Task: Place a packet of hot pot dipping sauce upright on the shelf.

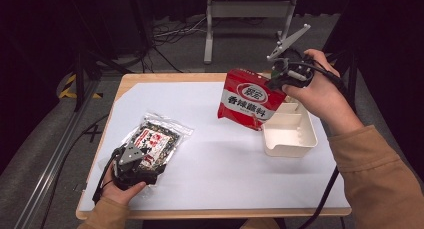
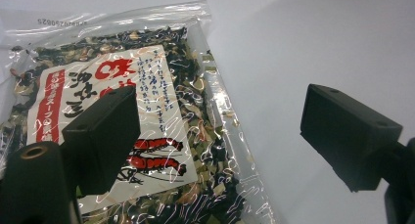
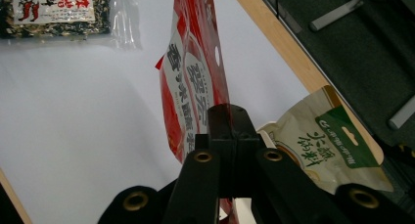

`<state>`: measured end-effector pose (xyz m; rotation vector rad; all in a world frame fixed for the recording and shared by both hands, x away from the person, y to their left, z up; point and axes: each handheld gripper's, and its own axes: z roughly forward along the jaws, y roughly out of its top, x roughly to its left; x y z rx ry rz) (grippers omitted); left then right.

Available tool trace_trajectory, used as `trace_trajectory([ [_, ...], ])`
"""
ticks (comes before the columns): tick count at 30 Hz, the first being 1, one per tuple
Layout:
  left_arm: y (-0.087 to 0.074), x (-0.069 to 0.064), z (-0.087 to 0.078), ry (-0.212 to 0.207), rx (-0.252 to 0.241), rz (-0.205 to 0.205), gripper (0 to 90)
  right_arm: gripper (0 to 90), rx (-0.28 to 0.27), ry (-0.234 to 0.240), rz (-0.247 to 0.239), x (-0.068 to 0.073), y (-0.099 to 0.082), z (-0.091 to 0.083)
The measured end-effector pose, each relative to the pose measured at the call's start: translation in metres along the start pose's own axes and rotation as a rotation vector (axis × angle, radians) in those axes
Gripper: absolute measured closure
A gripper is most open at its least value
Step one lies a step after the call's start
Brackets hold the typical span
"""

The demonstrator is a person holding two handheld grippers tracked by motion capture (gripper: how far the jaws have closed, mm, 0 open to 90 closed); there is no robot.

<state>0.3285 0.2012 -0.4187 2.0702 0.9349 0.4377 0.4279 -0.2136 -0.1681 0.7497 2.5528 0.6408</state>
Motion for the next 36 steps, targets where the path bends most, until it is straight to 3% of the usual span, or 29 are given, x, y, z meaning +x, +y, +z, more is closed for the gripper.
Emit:
trace_trajectory([
  [16, 0.001, 0.0, 0.001, 0.0, 0.001, 0.006, 15.2, 90.0, -0.02, -0.075, -0.003, -0.025, -0.017, -0.014],
  [36, -0.004, 0.0, -0.003, 0.015, 0.002, -0.007, 15.2, 89.9, -0.048, -0.08, -0.031, -0.056, -0.038, -0.013],
])
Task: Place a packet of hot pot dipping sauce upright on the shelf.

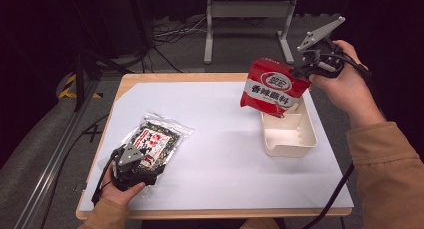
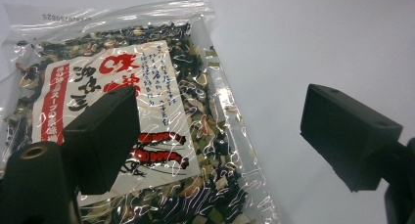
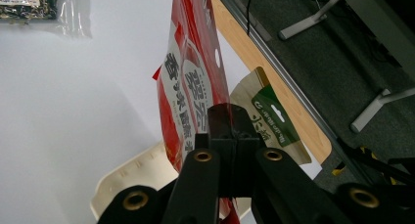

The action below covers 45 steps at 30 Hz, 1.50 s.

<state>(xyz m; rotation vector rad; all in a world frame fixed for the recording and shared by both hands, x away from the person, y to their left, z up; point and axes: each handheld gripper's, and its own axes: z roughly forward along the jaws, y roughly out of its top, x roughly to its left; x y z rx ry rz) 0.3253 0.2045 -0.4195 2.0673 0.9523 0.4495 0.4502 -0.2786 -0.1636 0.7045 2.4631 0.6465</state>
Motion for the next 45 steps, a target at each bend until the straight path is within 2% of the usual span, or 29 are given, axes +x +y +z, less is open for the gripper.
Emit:
trace_trajectory([
  [5, -0.004, 0.001, -0.005, 0.013, 0.001, -0.013, 15.2, 89.9, 0.0, 0.003, -0.032, -0.009, -0.002, 0.001],
  [8, -0.006, -0.002, -0.011, 0.033, -0.018, -0.012, 15.5, 89.9, 0.008, 0.008, -0.06, -0.014, -0.004, 0.003],
  [17, -0.014, 0.0, -0.018, 0.064, -0.009, -0.038, 15.4, 89.9, 0.016, 0.004, -0.072, -0.027, -0.011, 0.007],
  [28, -0.015, 0.001, -0.019, 0.063, -0.011, -0.039, 15.4, 89.9, 0.0, 0.002, -0.087, -0.039, -0.021, 0.018],
  [35, -0.012, 0.001, -0.017, 0.055, -0.012, -0.033, 15.4, 89.9, -0.013, 0.009, -0.075, -0.047, -0.032, 0.028],
  [45, -0.01, 0.001, -0.013, 0.043, -0.009, -0.032, 15.3, 89.9, -0.005, -0.001, -0.074, -0.049, -0.04, 0.035],
])
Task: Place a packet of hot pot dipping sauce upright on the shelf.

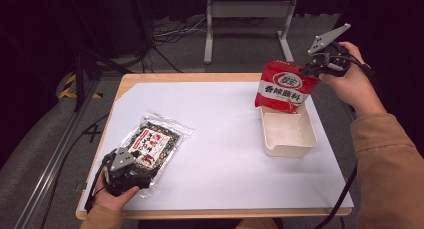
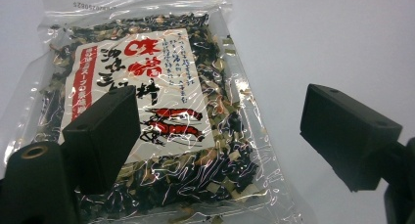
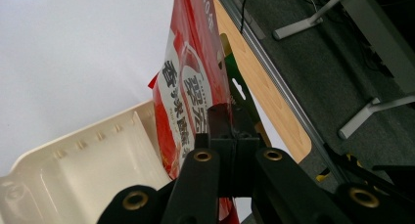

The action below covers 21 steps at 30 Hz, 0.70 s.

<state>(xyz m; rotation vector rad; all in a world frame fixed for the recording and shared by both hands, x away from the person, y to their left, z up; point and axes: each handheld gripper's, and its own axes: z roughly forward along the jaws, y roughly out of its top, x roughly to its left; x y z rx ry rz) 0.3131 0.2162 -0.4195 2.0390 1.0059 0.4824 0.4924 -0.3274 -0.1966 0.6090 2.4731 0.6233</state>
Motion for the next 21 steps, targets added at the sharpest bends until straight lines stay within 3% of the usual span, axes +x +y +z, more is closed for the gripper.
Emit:
trace_trajectory([
  [14, 0.0008, -0.0004, 0.0021, -0.003, 0.003, 0.003, 15.3, 89.8, 0.028, -0.033, 0.0, -0.002, -0.0069, -0.0092],
  [21, 0.0012, -0.0003, 0.0025, -0.003, 0.006, 0.009, 15.3, 89.9, 0.051, -0.037, -0.012, -0.0001, -0.0048, -0.0059],
])
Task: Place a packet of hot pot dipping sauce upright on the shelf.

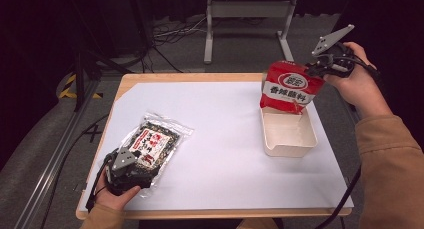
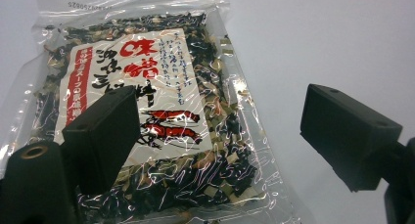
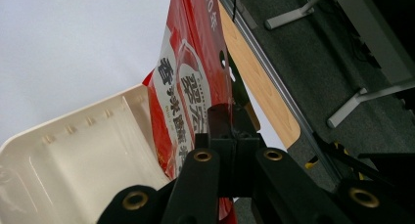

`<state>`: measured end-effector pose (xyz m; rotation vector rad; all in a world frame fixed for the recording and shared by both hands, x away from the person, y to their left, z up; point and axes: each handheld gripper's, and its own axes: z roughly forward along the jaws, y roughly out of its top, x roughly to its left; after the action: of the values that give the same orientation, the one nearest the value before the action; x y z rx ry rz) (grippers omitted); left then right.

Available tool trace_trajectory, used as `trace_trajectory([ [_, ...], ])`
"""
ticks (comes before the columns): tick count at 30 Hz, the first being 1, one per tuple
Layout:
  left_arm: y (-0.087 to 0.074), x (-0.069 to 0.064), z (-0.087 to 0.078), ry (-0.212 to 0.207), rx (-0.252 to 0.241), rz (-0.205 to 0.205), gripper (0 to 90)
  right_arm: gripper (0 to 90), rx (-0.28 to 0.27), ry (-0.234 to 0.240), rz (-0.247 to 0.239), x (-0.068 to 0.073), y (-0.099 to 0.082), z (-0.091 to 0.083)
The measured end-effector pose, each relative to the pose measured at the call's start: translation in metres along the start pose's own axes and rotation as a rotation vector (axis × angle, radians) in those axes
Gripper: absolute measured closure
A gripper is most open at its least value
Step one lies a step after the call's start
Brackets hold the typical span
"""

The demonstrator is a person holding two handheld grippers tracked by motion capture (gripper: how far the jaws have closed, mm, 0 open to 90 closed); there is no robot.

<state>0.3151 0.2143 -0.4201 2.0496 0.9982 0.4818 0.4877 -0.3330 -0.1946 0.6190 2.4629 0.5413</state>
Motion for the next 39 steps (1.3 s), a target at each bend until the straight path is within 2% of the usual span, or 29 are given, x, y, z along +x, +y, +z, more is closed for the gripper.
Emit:
trace_trajectory([
  [11, 0.0, 0.0, 0.001, -0.006, 0.005, 0.0, 15.2, 89.8, 0.034, 0.02, -0.004, 0.003, 0.002, 0.007],
  [16, 0.0, -0.001, 0.001, -0.004, 0.003, -0.002, 15.2, 89.8, 0.059, 0.045, -0.001, 0.004, 0.001, 0.014],
  [23, 0.0, 0.0, 0.001, -0.004, 0.005, -0.002, 15.2, 89.7, 0.056, 0.058, 0.033, 0.004, -0.002, 0.021],
  [28, 0.0, -0.001, 0.001, -0.004, 0.003, -0.002, 15.2, 89.7, 0.072, 0.081, 0.047, 0.007, -0.005, 0.035],
  [35, 0.001, -0.001, 0.001, -0.005, 0.005, 0.002, 15.2, 89.2, 0.066, 0.078, 0.083, 0.007, -0.008, 0.037],
  [39, 0.001, -0.001, 0.001, -0.006, 0.005, -0.001, 15.2, 84.2, 0.059, 0.077, 0.107, 0.007, -0.01, 0.038],
])
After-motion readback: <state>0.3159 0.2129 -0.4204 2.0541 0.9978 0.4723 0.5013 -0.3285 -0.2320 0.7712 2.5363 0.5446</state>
